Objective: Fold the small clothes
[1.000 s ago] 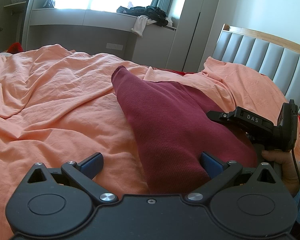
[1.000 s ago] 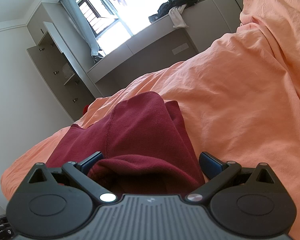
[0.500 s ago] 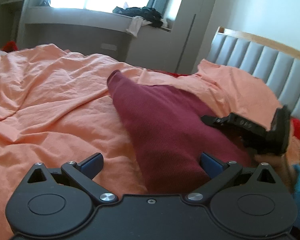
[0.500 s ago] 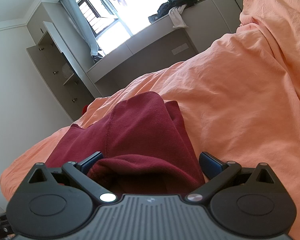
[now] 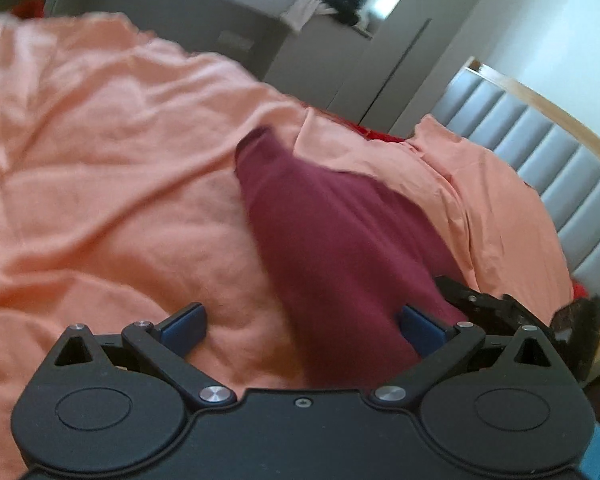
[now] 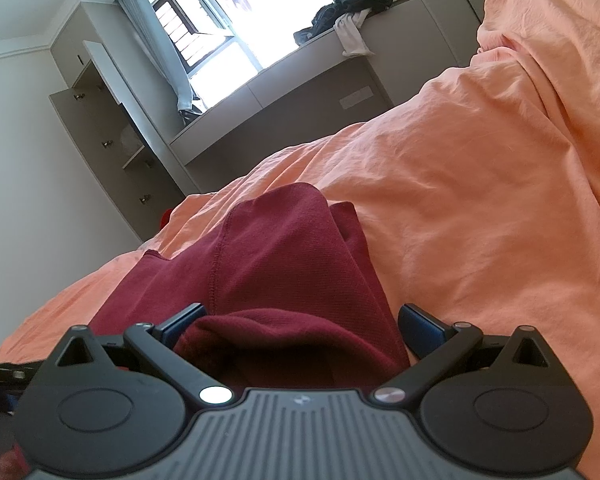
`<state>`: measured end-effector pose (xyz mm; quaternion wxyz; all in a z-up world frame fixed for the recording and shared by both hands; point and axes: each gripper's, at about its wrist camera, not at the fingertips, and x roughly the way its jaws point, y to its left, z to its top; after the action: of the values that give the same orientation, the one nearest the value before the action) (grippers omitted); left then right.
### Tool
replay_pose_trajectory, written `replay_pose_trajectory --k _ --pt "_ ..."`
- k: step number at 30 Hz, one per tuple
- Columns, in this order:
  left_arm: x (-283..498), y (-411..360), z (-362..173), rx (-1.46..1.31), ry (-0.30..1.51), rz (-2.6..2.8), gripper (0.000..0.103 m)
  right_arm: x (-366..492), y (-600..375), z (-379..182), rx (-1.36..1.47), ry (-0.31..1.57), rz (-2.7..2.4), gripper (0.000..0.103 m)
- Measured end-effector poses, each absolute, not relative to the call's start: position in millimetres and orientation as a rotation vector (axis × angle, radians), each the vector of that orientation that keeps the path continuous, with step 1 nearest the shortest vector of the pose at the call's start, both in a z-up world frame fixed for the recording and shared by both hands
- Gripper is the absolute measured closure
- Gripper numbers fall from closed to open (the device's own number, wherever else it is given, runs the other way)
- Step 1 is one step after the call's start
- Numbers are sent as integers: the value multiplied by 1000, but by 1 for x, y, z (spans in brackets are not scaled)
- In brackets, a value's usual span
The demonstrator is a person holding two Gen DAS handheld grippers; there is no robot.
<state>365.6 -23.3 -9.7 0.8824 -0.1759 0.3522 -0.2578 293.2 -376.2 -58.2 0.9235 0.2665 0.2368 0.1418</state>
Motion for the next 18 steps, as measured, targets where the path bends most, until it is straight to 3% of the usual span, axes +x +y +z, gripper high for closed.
replay_pose_trajectory --k 18 --pt "359 -26 -19 -354 669 -526 0 291 -372 -63 538 460 273 0"
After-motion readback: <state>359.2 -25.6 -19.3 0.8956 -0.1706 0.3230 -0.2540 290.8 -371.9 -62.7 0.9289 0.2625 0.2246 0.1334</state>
